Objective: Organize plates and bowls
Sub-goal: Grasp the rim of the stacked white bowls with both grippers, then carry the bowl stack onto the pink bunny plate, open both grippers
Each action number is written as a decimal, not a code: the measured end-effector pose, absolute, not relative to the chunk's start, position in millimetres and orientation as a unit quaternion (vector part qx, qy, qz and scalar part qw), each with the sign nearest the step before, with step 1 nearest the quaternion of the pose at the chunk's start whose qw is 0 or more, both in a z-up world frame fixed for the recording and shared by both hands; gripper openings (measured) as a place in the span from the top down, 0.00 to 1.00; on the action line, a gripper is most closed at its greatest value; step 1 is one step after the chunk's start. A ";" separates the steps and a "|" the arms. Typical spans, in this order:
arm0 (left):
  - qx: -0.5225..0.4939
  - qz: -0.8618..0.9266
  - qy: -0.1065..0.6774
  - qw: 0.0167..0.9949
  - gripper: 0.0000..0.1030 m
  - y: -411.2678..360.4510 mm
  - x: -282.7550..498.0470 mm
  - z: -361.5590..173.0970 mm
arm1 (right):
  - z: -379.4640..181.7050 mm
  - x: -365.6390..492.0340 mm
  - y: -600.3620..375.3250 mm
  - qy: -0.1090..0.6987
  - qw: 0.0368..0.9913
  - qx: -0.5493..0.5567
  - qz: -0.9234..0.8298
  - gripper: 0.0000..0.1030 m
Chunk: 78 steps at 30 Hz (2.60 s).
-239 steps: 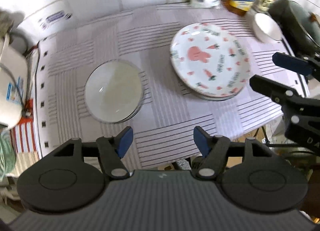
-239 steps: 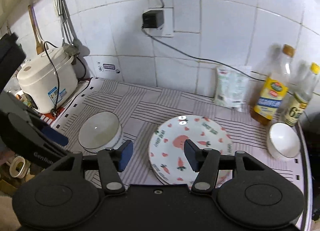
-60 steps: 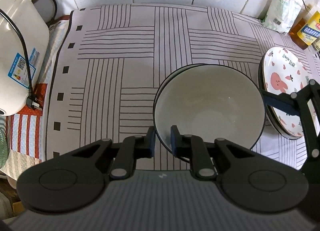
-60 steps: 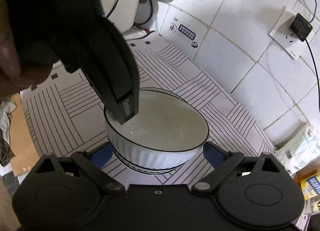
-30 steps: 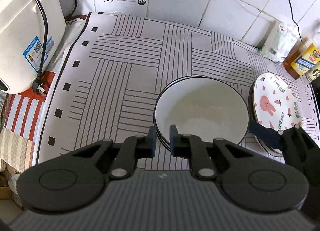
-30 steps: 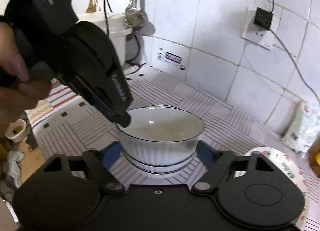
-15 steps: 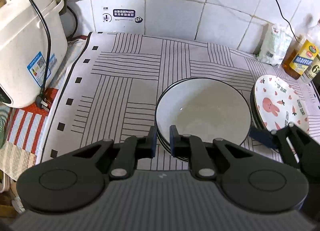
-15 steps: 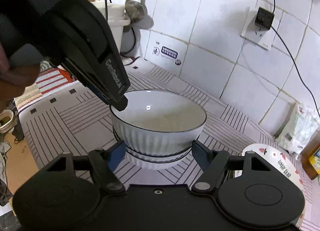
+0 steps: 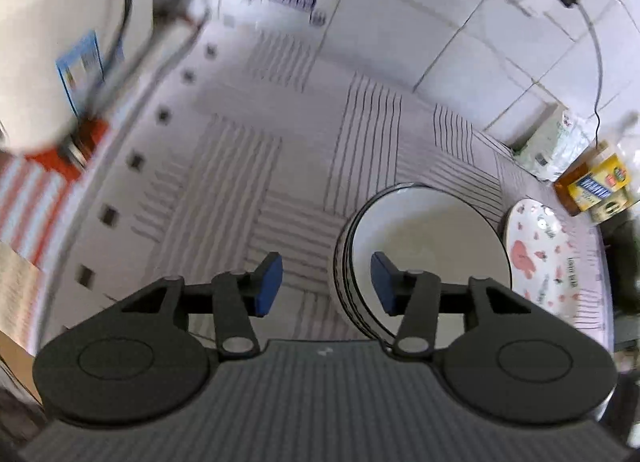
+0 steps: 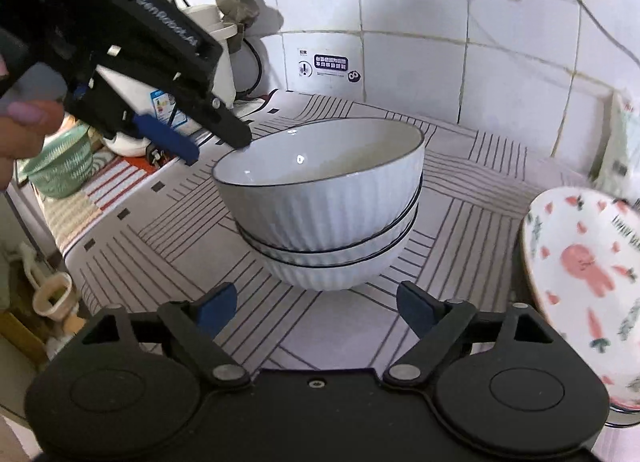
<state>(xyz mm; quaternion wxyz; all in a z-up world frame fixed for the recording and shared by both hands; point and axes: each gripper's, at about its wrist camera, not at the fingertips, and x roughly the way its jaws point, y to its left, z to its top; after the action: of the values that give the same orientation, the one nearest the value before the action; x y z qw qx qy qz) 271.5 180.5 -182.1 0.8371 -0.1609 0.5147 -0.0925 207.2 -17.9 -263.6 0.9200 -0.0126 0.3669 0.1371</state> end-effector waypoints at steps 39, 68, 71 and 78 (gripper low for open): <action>-0.097 -0.255 0.555 0.786 0.62 108.6 291.2 -137.8 | -227.8 215.7 -38.4 0.290 0.950 -0.020 0.110 0.05; -0.073 -0.274 0.598 0.750 0.61 -73.6 318.6 -162.4 | -226.9 208.6 -195.6 0.333 0.936 -0.048 0.099 0.05; -0.077 -0.263 0.604 0.749 0.61 -77.4 319.8 -170.0 | -234.1 211.9 -200.2 0.340 0.932 -0.058 0.111 0.05; -0.078 -0.244 0.611 0.748 0.61 -80.1 324.1 -183.4 | -244.0 218.7 -210.3 0.353 0.926 -0.051 0.123 0.05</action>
<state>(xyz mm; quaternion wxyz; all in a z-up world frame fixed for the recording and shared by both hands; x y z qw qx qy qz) 324.1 -80.1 -183.4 0.7485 -0.0781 0.6115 -0.2445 218.7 -210.3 -244.0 0.9263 -0.0505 0.3526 0.1233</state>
